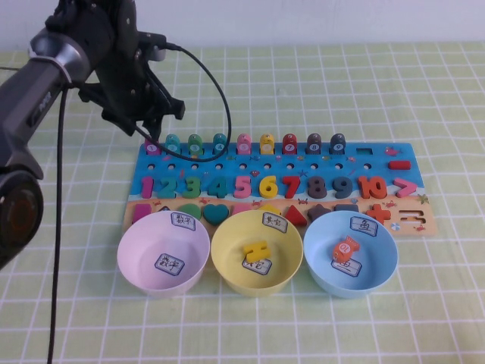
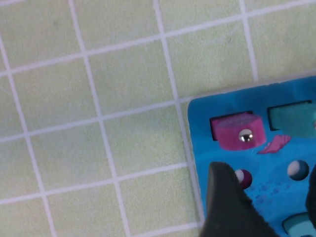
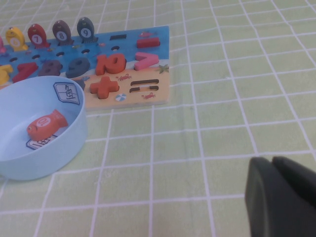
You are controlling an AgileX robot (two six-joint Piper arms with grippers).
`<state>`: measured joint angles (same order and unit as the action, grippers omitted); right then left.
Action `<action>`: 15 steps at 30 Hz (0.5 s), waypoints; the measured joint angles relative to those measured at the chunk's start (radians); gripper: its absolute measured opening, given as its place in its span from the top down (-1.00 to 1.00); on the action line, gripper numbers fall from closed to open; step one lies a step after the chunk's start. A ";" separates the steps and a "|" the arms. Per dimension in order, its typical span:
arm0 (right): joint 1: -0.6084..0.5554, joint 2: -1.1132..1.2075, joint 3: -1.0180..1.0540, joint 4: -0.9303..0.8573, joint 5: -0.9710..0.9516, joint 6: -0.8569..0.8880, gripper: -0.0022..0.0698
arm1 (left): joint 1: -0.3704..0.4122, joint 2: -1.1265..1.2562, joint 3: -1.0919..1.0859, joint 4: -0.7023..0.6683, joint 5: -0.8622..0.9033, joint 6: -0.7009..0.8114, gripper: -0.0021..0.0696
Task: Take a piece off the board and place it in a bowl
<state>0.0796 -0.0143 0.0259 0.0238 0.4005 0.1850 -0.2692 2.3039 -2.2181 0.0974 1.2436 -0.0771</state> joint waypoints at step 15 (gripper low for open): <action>0.000 0.000 0.000 0.000 0.000 0.000 0.99 | 0.000 0.057 -0.001 -0.002 -0.036 -0.063 0.09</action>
<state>0.0796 -0.0143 0.0259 0.0238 0.4005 0.1850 -0.2692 2.3612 -2.2194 0.0952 1.2076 -0.1396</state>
